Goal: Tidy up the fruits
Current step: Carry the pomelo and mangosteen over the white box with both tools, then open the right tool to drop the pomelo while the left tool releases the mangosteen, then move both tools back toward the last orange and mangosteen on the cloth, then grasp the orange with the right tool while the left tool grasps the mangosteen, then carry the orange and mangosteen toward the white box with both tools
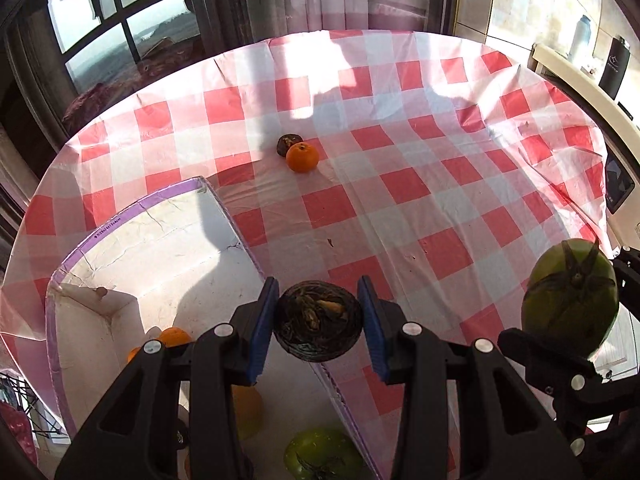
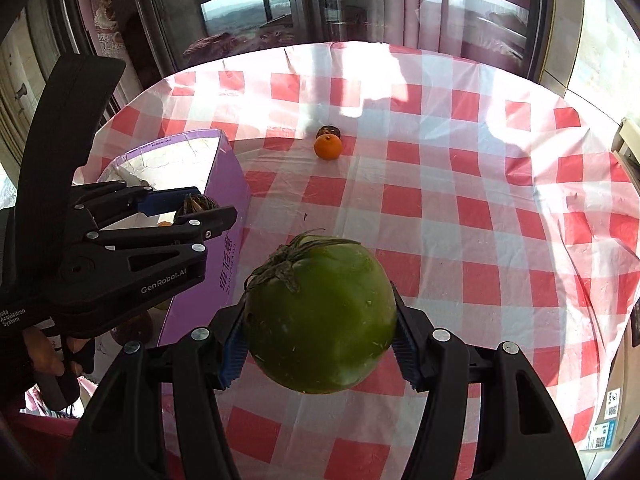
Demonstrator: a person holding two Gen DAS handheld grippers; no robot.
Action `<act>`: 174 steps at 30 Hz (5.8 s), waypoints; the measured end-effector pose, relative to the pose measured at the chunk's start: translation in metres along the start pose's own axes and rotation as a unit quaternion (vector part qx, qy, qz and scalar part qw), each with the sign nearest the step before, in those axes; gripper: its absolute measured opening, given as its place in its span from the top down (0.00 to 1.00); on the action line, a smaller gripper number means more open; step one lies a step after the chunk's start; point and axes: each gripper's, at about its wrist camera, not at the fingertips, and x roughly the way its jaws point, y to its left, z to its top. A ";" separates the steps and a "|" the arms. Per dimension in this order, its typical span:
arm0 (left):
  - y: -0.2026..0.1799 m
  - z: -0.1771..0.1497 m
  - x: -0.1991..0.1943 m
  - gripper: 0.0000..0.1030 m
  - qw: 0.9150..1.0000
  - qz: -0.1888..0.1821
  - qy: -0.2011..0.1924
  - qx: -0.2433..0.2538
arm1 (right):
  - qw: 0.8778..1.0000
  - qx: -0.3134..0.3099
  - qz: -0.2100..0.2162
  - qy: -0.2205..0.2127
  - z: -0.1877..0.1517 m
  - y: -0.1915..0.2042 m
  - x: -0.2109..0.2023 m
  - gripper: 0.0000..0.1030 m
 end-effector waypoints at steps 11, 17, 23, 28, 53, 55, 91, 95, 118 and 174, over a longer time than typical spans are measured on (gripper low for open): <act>0.075 -0.022 0.006 0.61 0.996 0.031 0.021 -0.082 | 0.989 -0.112 0.093 0.024 0.011 0.077 0.013 0.43; 0.114 -0.036 0.017 0.60 0.991 0.048 0.040 -0.114 | 0.973 -0.180 0.135 0.053 0.011 0.118 0.030 0.43; 0.141 -0.051 0.040 0.60 0.988 0.061 0.074 -0.121 | 0.959 -0.212 0.150 0.112 0.009 0.148 0.069 0.43; 0.154 -0.061 0.056 0.60 0.986 0.064 0.097 -0.119 | 0.943 -0.267 0.141 0.136 0.001 0.176 0.087 0.42; 0.162 -0.076 0.068 0.60 0.985 0.048 0.117 -0.121 | 0.889 -0.380 0.160 0.200 -0.016 0.231 0.113 0.41; 0.161 -0.078 0.071 0.59 0.984 0.048 0.121 -0.122 | 0.891 -0.375 0.159 0.202 -0.013 0.229 0.116 0.38; 0.139 0.006 0.007 0.08 0.960 0.217 -0.013 -0.178 | 0.964 -0.005 0.263 -0.028 0.085 -0.008 0.042 0.16; 0.129 0.047 -0.004 0.05 0.965 0.152 -0.065 -0.204 | 0.986 0.046 0.161 -0.003 0.070 -0.051 0.080 0.16; 0.021 0.024 0.000 0.02 0.961 0.097 -0.086 -0.244 | 0.991 -0.119 0.068 0.000 0.153 -0.038 0.289 0.25; -0.093 0.057 0.180 0.59 0.991 -0.032 0.079 -0.105 | 0.992 0.116 -0.041 0.004 -0.008 -0.206 0.132 0.57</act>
